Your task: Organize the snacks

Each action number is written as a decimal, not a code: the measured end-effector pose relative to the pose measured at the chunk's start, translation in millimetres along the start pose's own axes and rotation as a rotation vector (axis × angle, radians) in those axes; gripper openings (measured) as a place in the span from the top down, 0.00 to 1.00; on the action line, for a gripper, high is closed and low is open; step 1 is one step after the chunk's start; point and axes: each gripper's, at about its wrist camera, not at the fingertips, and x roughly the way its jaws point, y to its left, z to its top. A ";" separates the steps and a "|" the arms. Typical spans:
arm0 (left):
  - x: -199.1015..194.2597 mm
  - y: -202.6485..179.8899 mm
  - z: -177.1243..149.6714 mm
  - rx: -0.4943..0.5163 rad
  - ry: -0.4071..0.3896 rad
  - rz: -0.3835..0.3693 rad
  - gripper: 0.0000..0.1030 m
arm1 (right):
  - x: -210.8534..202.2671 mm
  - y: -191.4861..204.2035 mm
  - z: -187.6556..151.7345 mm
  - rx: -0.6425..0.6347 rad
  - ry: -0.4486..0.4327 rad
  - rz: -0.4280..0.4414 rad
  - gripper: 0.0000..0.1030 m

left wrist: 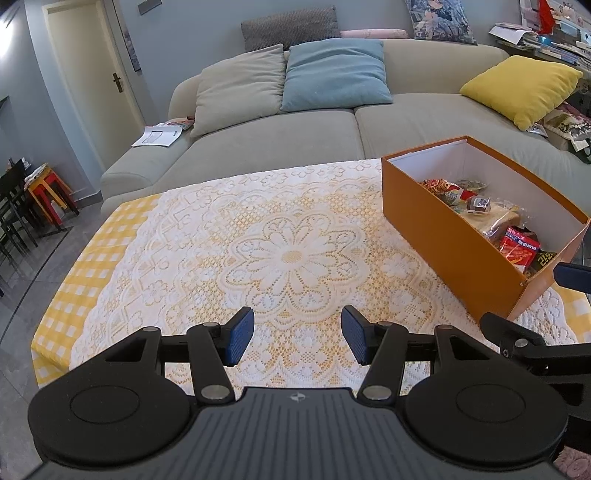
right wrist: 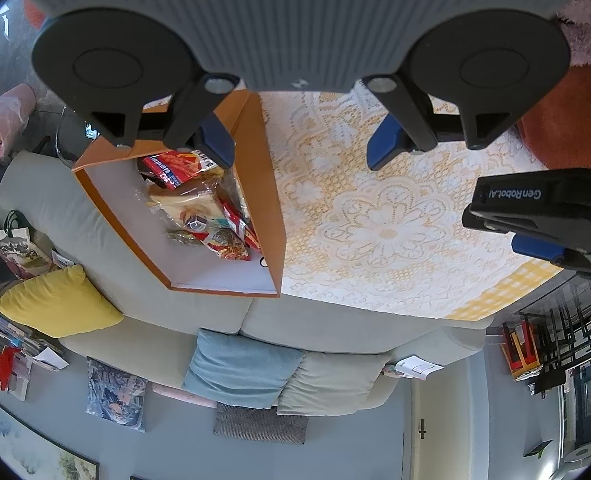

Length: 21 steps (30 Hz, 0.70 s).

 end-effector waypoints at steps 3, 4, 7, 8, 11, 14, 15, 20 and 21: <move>-0.7 -1.1 -0.2 -0.003 0.002 0.000 0.38 | 0.6 -0.8 -0.1 0.001 0.004 0.003 0.25; -0.6 -0.9 -0.2 -0.003 0.002 0.000 0.38 | 0.8 -0.8 -0.3 0.002 0.005 0.003 0.25; -0.7 -0.7 -0.2 -0.002 0.000 0.000 0.38 | 1.7 -1.1 -0.8 0.003 0.010 0.005 0.25; -0.7 -0.6 -0.1 -0.003 0.000 0.000 0.38 | 2.0 -1.3 -0.8 0.003 0.011 0.006 0.25; -0.1 -0.2 -0.2 -0.003 0.002 0.000 0.37 | 2.2 -0.7 -1.3 0.001 0.012 0.007 0.25; -0.4 -0.3 0.3 -0.007 0.004 0.001 0.38 | 1.7 0.3 -1.6 -0.001 0.012 0.009 0.25; -0.6 -0.4 0.9 -0.008 0.005 0.000 0.37 | 1.9 0.5 -2.2 -0.001 0.012 0.009 0.25; -0.9 -0.7 0.3 -0.014 0.005 0.000 0.37 | 2.2 1.4 -2.2 0.000 0.015 0.010 0.25; -1.2 -1.3 0.7 -0.013 0.005 0.000 0.37 | 2.2 1.5 -2.2 0.000 0.015 0.010 0.25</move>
